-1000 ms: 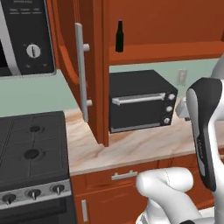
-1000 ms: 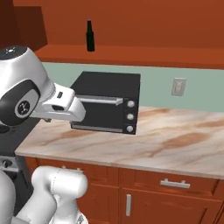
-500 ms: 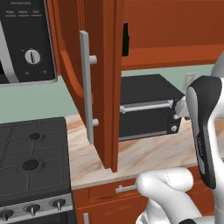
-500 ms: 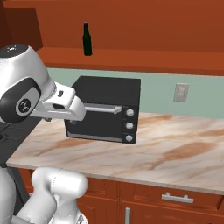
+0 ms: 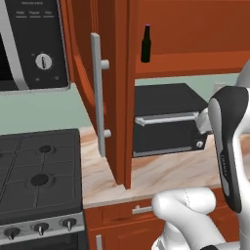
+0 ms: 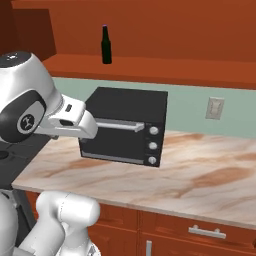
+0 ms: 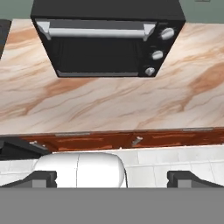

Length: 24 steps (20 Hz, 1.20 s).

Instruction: Get the candle and the beer from the cabinet and move them to the dining counter.

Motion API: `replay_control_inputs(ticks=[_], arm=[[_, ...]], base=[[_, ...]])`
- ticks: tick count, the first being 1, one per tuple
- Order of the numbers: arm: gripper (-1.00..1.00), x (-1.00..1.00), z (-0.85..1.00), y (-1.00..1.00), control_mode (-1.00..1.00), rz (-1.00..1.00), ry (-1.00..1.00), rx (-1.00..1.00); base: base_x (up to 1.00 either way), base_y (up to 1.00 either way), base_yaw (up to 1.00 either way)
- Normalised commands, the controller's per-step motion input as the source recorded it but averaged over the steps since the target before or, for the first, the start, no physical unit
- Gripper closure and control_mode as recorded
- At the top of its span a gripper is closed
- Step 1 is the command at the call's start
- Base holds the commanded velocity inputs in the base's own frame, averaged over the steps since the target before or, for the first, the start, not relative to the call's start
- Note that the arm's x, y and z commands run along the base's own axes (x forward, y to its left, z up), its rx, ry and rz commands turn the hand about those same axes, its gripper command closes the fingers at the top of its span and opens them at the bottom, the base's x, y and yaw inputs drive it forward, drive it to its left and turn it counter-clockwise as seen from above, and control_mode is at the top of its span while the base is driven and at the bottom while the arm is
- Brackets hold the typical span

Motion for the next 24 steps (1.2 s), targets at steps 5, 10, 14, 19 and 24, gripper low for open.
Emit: replay_control_inputs(ticks=[5,10,14,19,24], arm=[[-1.00,0.00,0.00,0.00,1.00,0.00,0.00,0.00],[-1.00,0.00,0.00,0.00,1.00,0.00,0.00,0.00],[-1.00,0.00,0.00,0.00,-1.00,0.00,0.00,0.00],[-1.00,0.00,0.02,0.00,-1.00,0.00,-0.06,0.00],[-1.00,-0.05,0.47,0.00,-1.00,0.01,-0.40,0.00]], base=[[0.36,0.00,0.01],[0.54,0.00,0.00],[0.12,0.00,0.00],[0.00,0.00,0.00],[0.00,0.00,0.00]])
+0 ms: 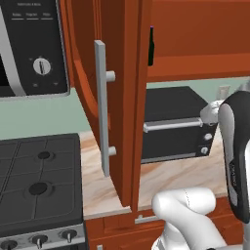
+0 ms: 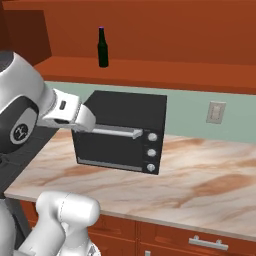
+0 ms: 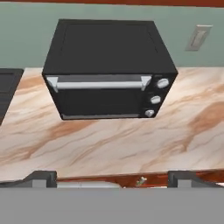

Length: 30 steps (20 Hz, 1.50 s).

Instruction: Get the candle and the beer from the cabinet and move them to the dining counter.

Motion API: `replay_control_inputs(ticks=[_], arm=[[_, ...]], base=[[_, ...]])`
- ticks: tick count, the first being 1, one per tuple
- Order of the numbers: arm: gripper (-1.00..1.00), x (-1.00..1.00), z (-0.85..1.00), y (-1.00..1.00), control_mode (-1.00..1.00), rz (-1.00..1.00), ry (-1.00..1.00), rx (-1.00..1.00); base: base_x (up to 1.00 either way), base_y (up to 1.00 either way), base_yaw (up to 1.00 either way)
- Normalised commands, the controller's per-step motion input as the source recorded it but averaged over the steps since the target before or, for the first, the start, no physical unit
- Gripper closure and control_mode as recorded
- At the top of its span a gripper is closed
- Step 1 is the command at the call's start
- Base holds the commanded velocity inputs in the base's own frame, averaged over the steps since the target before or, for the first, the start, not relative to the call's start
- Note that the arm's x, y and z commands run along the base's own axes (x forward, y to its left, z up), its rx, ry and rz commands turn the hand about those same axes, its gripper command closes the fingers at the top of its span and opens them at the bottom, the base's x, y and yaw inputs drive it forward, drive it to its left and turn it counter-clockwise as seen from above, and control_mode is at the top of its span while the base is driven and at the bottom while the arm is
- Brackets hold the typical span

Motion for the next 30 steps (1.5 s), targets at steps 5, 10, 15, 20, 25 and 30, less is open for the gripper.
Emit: replay_control_inputs(ticks=[5,10,15,20,25,30], arm=[[-1.00,-0.16,0.54,0.01,-1.00,0.02,-0.50,0.00],[-1.00,0.00,0.45,0.14,-1.00,0.00,-0.41,0.00],[-1.00,0.02,0.34,0.21,-1.00,0.00,-0.26,0.00],[-1.00,0.03,0.29,0.14,-1.00,0.00,-0.01,0.00],[-1.00,0.07,0.29,0.11,-1.00,0.00,0.00,0.00],[-1.00,0.10,0.23,0.11,-1.00,0.02,-0.08,0.00]], base=[[0.00,0.00,0.00],[0.00,0.00,0.00],[0.00,0.00,0.00],[0.00,0.00,0.00],[0.00,0.00,0.00],[0.00,0.00,0.00]])
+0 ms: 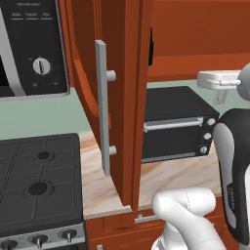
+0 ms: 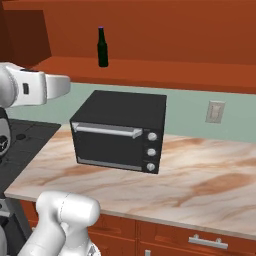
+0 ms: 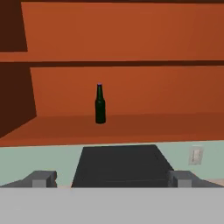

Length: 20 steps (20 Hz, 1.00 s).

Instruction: Get the candle and the beer from the cabinet and move them to the dining counter.

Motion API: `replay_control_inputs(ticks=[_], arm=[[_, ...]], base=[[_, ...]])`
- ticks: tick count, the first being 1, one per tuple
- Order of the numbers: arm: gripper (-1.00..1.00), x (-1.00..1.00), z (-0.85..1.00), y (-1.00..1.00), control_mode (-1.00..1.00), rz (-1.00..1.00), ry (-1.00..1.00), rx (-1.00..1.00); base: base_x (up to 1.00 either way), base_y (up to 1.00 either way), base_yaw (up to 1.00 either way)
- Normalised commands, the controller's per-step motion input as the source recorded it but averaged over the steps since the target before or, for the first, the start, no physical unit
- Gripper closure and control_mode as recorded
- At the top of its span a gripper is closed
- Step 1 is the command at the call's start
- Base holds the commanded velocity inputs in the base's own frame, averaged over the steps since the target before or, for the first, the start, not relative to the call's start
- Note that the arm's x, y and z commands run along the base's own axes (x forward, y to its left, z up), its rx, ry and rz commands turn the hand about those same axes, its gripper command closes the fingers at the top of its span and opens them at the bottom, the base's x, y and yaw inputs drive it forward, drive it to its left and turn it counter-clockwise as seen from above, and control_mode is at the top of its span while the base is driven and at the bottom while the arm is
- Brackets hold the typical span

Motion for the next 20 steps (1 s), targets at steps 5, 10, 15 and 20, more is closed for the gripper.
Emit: replay_control_inputs(ticks=[5,10,15,20], arm=[[-1.00,0.15,0.01,0.09,-1.00,0.07,-0.18,0.00],[-1.00,0.20,0.00,0.07,-1.00,0.05,-0.15,0.00],[-1.00,0.33,0.06,0.04,-1.00,0.00,-0.01,0.00],[-1.00,0.21,0.13,0.01,-1.00,0.00,0.00,0.00]], base=[[0.00,0.00,0.00],[0.00,0.00,0.00],[0.00,0.00,0.00],[0.00,0.00,0.00]])
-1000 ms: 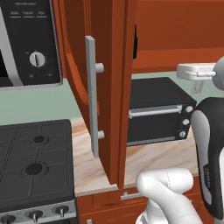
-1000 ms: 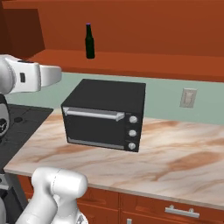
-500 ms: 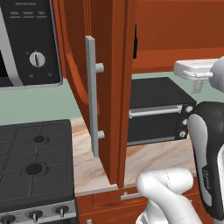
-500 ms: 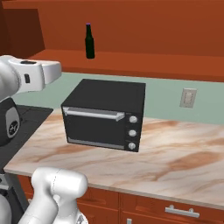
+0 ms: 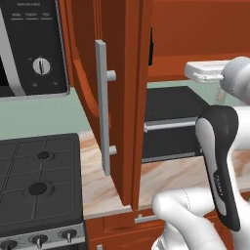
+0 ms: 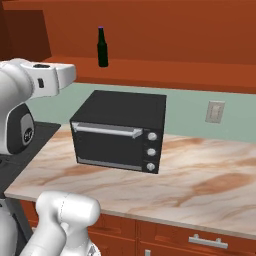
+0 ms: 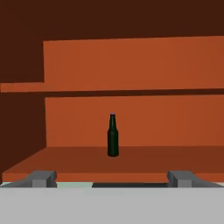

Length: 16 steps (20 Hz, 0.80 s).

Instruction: Get the candle and the beer from the cabinet and move them to the dining counter.

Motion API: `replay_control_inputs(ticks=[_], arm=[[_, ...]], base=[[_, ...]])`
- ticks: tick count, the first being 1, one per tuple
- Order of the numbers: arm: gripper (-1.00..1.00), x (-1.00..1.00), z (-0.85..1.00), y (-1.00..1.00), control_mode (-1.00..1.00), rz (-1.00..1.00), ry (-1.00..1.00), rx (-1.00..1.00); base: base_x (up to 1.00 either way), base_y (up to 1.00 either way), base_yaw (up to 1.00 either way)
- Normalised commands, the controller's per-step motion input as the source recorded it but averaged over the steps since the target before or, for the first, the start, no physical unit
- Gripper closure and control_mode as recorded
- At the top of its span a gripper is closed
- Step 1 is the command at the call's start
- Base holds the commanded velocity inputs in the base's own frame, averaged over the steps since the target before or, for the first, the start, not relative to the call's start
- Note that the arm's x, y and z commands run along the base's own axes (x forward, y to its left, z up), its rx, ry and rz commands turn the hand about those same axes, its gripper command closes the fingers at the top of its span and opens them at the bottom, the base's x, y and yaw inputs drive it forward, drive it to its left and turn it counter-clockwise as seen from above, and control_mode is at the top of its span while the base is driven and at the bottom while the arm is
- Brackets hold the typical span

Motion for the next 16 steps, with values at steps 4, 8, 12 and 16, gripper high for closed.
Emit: replay_control_inputs(ticks=[4,8,12,16], arm=[[-1.00,0.17,0.05,0.00,-1.00,0.00,0.01,0.00],[-1.00,0.12,0.00,0.00,-1.00,0.00,0.04,0.00],[-1.00,0.21,0.00,0.01,-1.00,0.00,0.04,0.00],[-1.00,0.20,-0.02,0.00,-1.00,0.00,0.02,0.00]], base=[[0.00,0.00,0.00],[0.00,0.00,0.00],[0.00,0.00,0.00],[0.00,0.00,0.00]])
